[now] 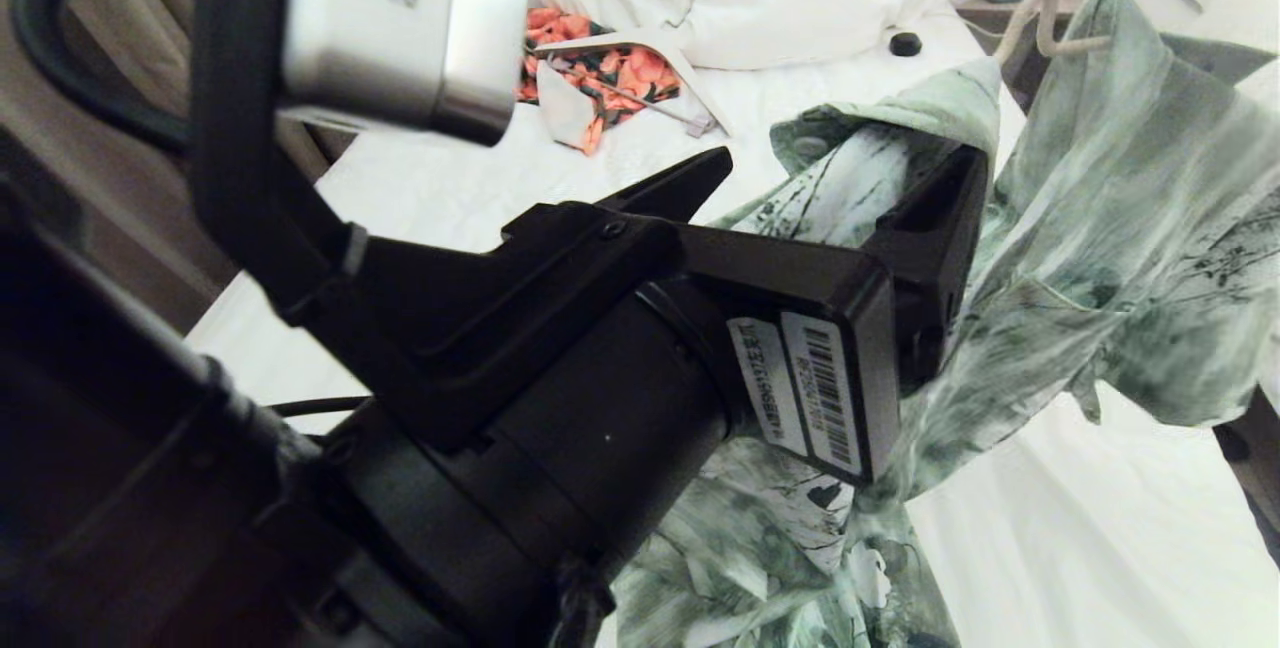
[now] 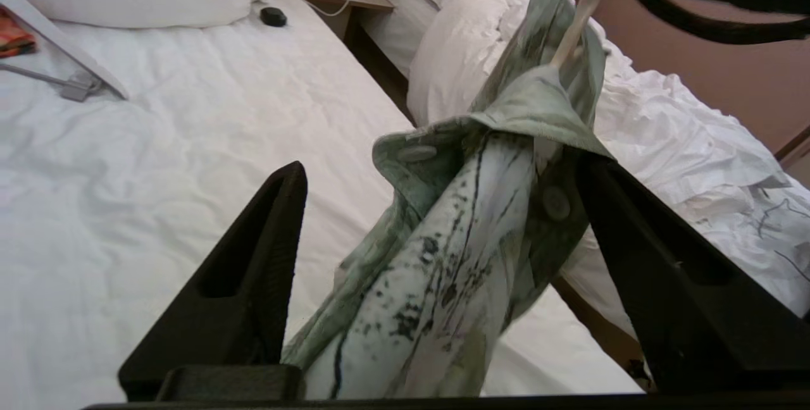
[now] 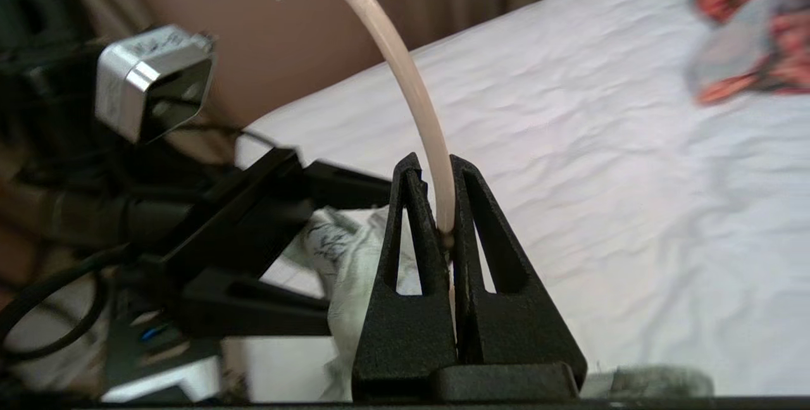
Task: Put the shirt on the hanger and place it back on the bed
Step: Take the clothes hanger out of the clothes
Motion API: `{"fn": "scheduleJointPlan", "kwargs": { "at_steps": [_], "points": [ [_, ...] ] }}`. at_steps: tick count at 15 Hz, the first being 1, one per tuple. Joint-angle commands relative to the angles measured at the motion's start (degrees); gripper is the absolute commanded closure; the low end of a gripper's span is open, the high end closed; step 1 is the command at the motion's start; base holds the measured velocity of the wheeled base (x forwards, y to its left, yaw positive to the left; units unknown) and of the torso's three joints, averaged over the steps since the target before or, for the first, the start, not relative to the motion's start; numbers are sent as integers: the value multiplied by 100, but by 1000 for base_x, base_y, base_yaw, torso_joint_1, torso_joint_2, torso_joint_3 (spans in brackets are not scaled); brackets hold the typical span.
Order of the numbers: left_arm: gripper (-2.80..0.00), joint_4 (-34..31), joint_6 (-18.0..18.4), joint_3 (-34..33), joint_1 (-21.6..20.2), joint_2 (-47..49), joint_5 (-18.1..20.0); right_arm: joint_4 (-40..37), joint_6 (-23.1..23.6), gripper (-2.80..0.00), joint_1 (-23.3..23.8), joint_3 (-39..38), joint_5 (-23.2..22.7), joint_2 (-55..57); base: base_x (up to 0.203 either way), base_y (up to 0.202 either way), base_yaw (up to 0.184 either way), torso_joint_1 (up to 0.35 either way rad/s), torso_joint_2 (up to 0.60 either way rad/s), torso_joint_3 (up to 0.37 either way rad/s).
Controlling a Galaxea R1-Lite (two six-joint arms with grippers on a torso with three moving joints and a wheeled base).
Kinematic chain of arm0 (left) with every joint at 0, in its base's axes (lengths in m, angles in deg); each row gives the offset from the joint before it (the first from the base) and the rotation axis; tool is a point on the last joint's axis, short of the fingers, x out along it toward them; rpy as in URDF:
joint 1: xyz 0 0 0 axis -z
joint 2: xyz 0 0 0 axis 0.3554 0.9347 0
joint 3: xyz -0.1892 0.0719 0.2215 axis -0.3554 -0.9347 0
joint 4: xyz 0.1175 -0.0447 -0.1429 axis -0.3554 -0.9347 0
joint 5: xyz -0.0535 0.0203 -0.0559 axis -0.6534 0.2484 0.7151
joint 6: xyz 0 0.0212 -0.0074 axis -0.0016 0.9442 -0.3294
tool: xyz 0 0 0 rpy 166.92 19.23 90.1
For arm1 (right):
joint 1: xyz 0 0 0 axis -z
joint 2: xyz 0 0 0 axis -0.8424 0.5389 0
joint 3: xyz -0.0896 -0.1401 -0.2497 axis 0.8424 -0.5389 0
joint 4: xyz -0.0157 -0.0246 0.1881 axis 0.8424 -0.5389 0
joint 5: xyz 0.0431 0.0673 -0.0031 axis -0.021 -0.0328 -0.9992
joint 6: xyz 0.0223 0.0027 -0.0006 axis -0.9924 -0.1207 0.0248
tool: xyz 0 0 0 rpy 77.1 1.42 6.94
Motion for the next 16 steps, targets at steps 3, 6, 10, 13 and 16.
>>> {"fn": "scheduleJointPlan", "kwargs": {
  "at_steps": [3, 6, 10, 13, 16],
  "points": [
    [-280, 25, -6, -17, -103, -42, 70, 45, 45, 0, 74, -22, 121, 14, 0, 0, 0, 0, 0, 0],
    [-280, 24, 2, -1, -235, -83, 79, 44, 237, 0, 296, -45, 208, 13, 0, 0, 0, 0, 0, 0],
    [-280, 16, 2, -5, -268, -206, 141, 40, 307, 0, 494, -73, 429, 3, 0, 0, 0, 0, 0, 0],
    [-280, 25, 2, 0, -411, -191, 261, 45, 307, 0, 755, -73, 429, 5, 0, 0, 0, 0, 0, 0],
    [0, 16, -6, 9, -456, -200, 343, 49, 289, 0, 773, -82, 423, 5, 0, 0, 0, 0, 0, 0]
  ]
}}
